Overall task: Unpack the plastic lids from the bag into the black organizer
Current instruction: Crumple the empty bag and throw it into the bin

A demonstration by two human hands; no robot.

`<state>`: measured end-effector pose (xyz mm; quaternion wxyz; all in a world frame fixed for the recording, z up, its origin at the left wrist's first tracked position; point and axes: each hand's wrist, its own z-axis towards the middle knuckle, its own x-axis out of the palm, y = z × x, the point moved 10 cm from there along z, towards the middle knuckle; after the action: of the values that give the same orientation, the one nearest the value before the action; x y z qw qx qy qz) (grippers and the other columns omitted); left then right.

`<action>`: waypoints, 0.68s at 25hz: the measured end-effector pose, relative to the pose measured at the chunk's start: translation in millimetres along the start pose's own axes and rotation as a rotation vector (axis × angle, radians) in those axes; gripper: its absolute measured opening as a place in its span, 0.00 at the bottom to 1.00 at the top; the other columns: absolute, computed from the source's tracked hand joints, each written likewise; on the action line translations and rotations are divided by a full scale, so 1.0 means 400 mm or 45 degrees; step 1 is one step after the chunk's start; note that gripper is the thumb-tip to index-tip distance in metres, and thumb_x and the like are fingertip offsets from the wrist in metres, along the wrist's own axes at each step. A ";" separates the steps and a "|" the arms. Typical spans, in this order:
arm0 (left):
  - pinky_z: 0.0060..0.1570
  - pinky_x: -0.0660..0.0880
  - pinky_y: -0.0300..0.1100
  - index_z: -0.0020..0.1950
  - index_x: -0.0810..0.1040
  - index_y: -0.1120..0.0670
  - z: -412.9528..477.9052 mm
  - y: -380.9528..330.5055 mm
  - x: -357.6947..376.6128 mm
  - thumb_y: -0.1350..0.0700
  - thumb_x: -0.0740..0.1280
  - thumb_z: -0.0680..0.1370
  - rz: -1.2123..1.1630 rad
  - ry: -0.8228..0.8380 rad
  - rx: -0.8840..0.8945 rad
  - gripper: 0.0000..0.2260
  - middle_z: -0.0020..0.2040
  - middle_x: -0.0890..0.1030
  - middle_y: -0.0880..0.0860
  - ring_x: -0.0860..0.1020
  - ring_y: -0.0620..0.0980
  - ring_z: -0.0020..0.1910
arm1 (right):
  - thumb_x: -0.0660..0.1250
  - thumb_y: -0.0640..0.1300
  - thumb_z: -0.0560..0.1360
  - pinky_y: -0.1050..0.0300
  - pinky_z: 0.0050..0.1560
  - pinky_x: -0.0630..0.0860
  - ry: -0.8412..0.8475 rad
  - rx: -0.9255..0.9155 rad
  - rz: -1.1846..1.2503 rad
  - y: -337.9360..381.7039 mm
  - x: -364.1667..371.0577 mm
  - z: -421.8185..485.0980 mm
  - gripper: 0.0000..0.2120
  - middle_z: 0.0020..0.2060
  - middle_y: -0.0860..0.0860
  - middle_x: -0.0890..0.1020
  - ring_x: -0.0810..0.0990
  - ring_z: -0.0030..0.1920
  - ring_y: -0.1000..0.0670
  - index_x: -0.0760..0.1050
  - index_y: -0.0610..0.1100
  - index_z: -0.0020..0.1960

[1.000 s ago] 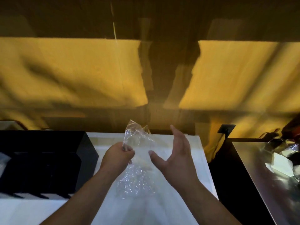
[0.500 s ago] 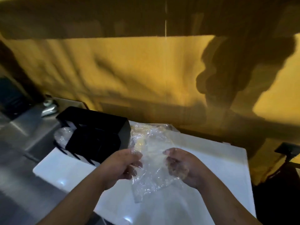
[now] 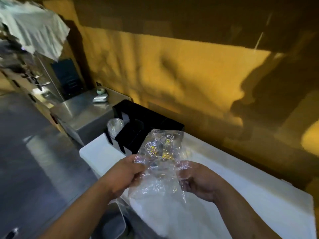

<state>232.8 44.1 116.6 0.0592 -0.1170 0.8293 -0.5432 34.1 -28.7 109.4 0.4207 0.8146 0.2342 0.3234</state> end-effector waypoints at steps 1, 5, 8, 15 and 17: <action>0.24 0.71 0.36 0.49 0.81 0.55 -0.007 0.015 -0.056 0.63 0.70 0.82 -0.001 -0.019 -0.016 0.04 0.30 0.75 0.50 0.69 0.44 0.26 | 0.70 0.32 0.78 0.60 0.32 0.74 -0.008 -0.043 -0.014 0.007 0.039 0.018 0.04 0.32 0.48 0.77 0.73 0.30 0.51 0.80 0.39 0.46; 0.25 0.70 0.38 0.65 0.78 0.62 -0.046 0.068 -0.254 0.58 0.71 0.80 -0.101 -0.045 -0.073 0.14 0.32 0.77 0.51 0.72 0.46 0.27 | 0.66 0.31 0.80 0.57 0.35 0.73 -0.113 -0.062 0.017 -0.003 0.184 0.107 0.11 0.40 0.41 0.77 0.73 0.36 0.47 0.85 0.37 0.57; 0.24 0.69 0.37 0.63 0.83 0.53 -0.083 0.089 -0.400 0.62 0.67 0.82 -0.175 0.006 -0.084 0.11 0.29 0.74 0.51 0.70 0.46 0.25 | 0.64 0.29 0.79 0.59 0.30 0.68 -0.154 0.002 0.027 -0.035 0.305 0.185 0.15 0.34 0.45 0.72 0.68 0.30 0.51 0.81 0.39 0.62; 0.25 0.73 0.37 0.37 0.84 0.52 -0.157 0.091 -0.684 0.64 0.63 0.82 0.021 -0.223 0.010 0.17 0.29 0.78 0.53 0.74 0.45 0.24 | 0.69 0.33 0.75 0.58 0.28 0.70 -0.257 -0.188 -0.118 -0.032 0.572 0.283 0.09 0.30 0.47 0.77 0.73 0.28 0.50 0.81 0.43 0.39; 0.27 0.77 0.35 0.49 0.86 0.56 -0.179 0.089 -0.768 0.64 0.61 0.82 -0.027 -0.348 0.045 0.13 0.34 0.85 0.51 0.80 0.44 0.28 | 0.66 0.34 0.80 0.59 0.33 0.79 -0.333 -0.289 -0.436 -0.001 0.622 0.284 0.13 0.35 0.47 0.86 0.83 0.32 0.48 0.85 0.43 0.41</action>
<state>508.6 200.7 103.9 0.1677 -0.1977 0.8026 -0.5372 285.8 73.2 141.4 0.5849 0.7455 0.2747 0.1634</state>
